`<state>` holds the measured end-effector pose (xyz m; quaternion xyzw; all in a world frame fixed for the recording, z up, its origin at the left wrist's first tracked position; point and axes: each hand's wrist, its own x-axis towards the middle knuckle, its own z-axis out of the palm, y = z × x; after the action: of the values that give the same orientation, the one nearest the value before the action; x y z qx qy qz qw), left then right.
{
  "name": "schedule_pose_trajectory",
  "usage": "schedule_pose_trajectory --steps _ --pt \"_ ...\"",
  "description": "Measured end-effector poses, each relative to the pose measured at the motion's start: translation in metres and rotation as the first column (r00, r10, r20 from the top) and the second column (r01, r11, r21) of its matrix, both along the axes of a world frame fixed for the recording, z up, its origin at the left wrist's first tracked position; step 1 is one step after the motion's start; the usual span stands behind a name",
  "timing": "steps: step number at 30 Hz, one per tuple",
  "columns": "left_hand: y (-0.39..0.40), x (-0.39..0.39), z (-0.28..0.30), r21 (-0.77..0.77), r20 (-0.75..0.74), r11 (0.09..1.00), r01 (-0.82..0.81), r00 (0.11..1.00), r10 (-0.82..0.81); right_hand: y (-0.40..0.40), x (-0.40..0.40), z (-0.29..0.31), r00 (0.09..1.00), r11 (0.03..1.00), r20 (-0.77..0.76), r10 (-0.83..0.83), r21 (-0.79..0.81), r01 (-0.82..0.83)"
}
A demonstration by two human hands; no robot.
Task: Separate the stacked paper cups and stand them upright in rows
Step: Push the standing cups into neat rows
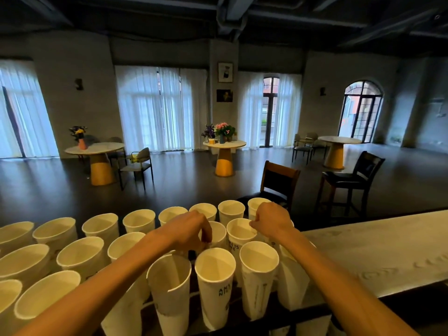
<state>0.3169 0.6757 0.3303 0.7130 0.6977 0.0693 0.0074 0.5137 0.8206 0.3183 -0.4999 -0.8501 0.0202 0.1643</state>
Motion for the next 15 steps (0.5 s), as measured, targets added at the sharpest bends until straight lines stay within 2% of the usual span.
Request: schedule_pose_trajectory --steps 5,11,15 --pt "-0.004 0.003 0.01 0.036 -0.001 0.999 0.039 0.999 -0.039 0.001 0.008 0.002 0.998 0.999 -0.061 0.011 -0.036 -0.014" --pt "-0.023 0.022 0.032 0.097 0.118 0.989 0.113 0.985 -0.125 -0.019 0.023 0.016 0.981 0.995 -0.176 0.079 -0.039 -0.087" --pt "-0.053 0.047 0.038 -0.04 0.119 0.977 0.209 0.972 -0.203 -0.043 0.041 0.017 0.955 0.984 -0.251 0.158 -0.038 -0.172"
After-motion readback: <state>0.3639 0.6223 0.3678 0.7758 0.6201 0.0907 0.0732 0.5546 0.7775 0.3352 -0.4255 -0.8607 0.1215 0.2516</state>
